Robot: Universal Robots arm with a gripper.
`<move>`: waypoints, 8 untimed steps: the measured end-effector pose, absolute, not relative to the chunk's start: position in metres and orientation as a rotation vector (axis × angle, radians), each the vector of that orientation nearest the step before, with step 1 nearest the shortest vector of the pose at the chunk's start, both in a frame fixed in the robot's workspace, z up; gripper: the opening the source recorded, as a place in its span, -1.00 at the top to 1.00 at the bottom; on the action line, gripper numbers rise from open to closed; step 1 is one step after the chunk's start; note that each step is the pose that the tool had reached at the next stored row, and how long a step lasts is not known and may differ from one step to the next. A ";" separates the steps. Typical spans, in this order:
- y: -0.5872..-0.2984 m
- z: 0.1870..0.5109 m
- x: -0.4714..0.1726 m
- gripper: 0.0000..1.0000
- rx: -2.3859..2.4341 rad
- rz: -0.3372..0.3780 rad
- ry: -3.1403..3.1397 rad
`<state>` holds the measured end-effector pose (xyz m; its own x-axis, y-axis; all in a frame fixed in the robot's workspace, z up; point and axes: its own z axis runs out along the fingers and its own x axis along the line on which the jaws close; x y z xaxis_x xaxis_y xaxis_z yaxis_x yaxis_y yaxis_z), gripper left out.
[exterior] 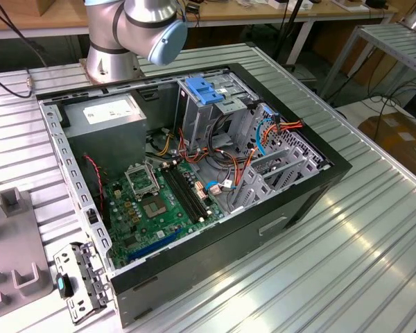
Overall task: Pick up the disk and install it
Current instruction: 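Reach for the disk, then pick up the disk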
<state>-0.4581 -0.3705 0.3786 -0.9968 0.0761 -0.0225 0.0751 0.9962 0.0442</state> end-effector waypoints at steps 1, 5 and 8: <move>-0.370 0.379 -0.458 0.79 0.118 0.068 3.114; -0.370 0.379 -0.458 0.79 0.118 0.068 3.114; -0.370 0.379 -0.459 0.79 0.118 0.068 3.114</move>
<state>-0.4585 -0.3704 0.3786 -0.9968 0.0762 -0.0226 0.0752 0.9962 0.0442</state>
